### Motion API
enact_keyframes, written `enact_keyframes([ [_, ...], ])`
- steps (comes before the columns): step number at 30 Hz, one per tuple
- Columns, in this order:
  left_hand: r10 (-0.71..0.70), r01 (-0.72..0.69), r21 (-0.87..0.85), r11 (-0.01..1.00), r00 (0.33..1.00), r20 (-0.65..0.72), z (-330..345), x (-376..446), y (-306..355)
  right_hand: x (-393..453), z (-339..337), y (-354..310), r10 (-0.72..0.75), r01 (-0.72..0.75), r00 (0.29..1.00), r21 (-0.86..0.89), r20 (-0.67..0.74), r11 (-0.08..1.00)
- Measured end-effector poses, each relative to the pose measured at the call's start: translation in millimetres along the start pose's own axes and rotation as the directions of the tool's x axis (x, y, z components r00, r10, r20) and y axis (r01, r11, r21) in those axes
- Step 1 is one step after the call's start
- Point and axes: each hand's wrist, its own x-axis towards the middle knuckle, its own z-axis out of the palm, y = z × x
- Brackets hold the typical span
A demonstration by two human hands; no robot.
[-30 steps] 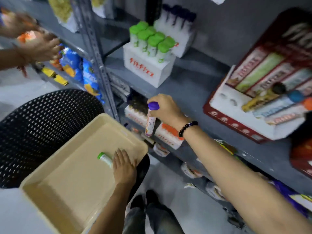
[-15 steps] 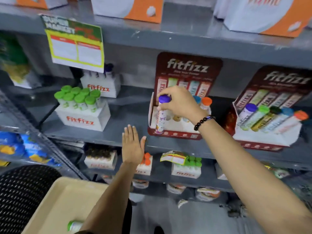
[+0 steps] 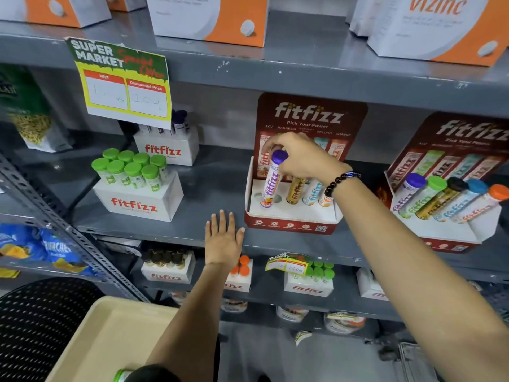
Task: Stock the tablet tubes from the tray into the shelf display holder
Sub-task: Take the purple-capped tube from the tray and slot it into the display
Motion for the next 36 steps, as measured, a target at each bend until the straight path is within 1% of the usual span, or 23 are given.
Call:
enact_keyframes([
  [6, -0.001, 0.001, -0.01, 1.0, 1.0, 0.008, -2, 1, 0, 4, 1, -6, 0.031, -0.034, 0.999, -0.119, -0.027, 0.992],
  [10, 0.0, 0.0, -0.022, 1.0, 1.0, 0.013, -2, 0, 0, 9, 11, -5, 0.045, -0.053, 0.997, -0.132, -0.062, 0.99],
  [14, -0.001, 0.002, -0.024, 1.0, 1.0, 0.015, -3, 0, 0, 16, 24, -1, 0.019, -0.028, 0.997, -0.122, -0.069, 0.992],
  [20, -0.003, 0.003, -0.019, 1.0, 1.0, 0.007, -1, 1, 0, 16, 22, -6, 0.013, -0.024, 0.997, -0.143, -0.079, 0.989],
  [26, -0.008, 0.008, -0.023, 1.0, 1.0, 0.004, 3, 2, -1, 15, 18, -19, 0.042, -0.05, 0.998, -0.178, -0.051, 0.983],
  [28, -0.007, 0.007, -0.025, 1.0, 1.0, 0.004, 3, 2, -1, 19, 20, -23, 0.12, -0.118, 0.993, -0.163, -0.001, 0.98],
  [30, -0.009, 0.009, -0.029, 1.0, 1.0, 0.008, 4, 3, -1, 23, 23, -24, 0.202, -0.196, 0.978, -0.111, 0.051, 0.974],
  [31, -0.011, 0.011, -0.03, 0.999, 1.0, 0.009, 4, 3, -1, 24, 26, -24, 0.213, -0.207, 0.975, -0.098, 0.056, 0.973],
  [36, -0.017, 0.017, -0.012, 1.0, 1.0, -0.001, 5, 3, 0, 22, 35, -16, 0.172, -0.167, 0.985, -0.127, 0.028, 0.978],
])
